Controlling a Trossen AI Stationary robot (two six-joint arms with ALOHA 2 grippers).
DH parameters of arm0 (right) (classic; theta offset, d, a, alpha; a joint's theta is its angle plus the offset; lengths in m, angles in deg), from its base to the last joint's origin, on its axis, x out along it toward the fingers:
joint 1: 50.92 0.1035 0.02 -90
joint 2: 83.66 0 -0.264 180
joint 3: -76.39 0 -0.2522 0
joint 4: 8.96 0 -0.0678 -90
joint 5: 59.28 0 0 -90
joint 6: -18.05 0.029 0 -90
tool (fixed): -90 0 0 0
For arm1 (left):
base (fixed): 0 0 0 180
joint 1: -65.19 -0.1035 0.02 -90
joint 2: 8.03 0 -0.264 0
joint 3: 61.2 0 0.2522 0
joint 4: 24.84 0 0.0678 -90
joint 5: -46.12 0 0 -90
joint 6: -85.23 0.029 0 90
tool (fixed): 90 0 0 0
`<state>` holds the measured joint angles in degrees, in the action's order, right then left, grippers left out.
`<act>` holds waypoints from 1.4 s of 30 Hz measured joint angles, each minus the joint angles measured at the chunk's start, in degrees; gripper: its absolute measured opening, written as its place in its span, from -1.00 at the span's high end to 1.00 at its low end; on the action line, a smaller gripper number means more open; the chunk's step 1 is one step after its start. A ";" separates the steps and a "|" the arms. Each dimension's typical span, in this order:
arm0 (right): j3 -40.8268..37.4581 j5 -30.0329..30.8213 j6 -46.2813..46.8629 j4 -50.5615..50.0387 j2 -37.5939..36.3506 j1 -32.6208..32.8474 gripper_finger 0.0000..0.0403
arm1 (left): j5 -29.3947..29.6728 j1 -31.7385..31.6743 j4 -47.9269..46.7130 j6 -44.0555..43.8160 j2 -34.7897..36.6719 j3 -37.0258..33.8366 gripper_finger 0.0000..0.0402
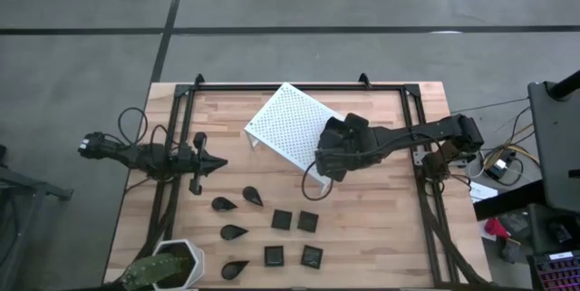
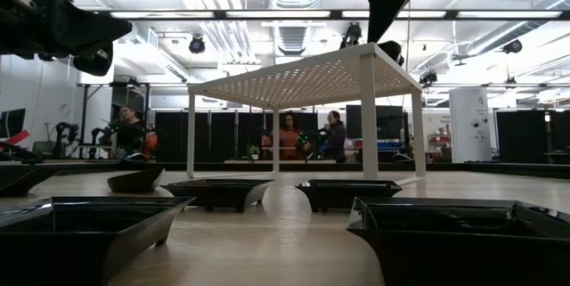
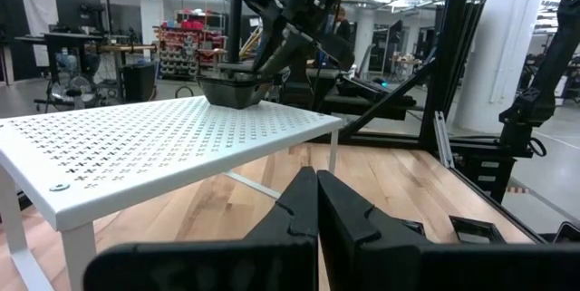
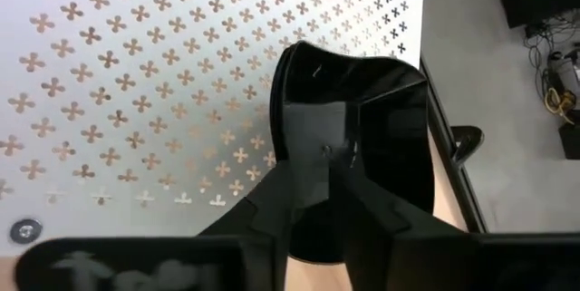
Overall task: Pick & Place Mini shaped plates
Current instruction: Stack the distorted square plate on top of the other distorted square plates on the shelf, then put the square plate on the shelf
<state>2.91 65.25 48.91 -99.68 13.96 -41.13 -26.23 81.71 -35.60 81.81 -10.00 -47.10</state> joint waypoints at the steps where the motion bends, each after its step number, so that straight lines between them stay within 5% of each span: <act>1: 0.42 -0.01 0.03 0.04 0.00 0.08 0.56 | 0.00 0.00 -0.01 0.02 0.00 0.00 1.00; 8: 3.81 -0.01 1.53 -0.25 -0.04 0.59 0.45 | 0.00 0.02 0.00 0.01 0.00 0.00 1.00; 21: 4.59 -5.07 1.28 1.52 -0.04 8.50 0.53 | -0.01 0.02 -0.02 0.01 0.01 0.00 1.00; 32: 2.72 -10.93 -15.31 20.49 2.82 21.11 0.62 | -0.01 0.02 0.00 0.02 0.01 0.00 1.00; 42: 2.59 -12.58 -23.46 21.42 12.06 26.67 0.65 | 0.01 -0.02 -0.01 0.01 -0.01 0.00 1.00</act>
<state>5.50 52.67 25.45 -78.26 26.02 -14.47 -26.21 81.68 -35.61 81.81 -10.01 -47.10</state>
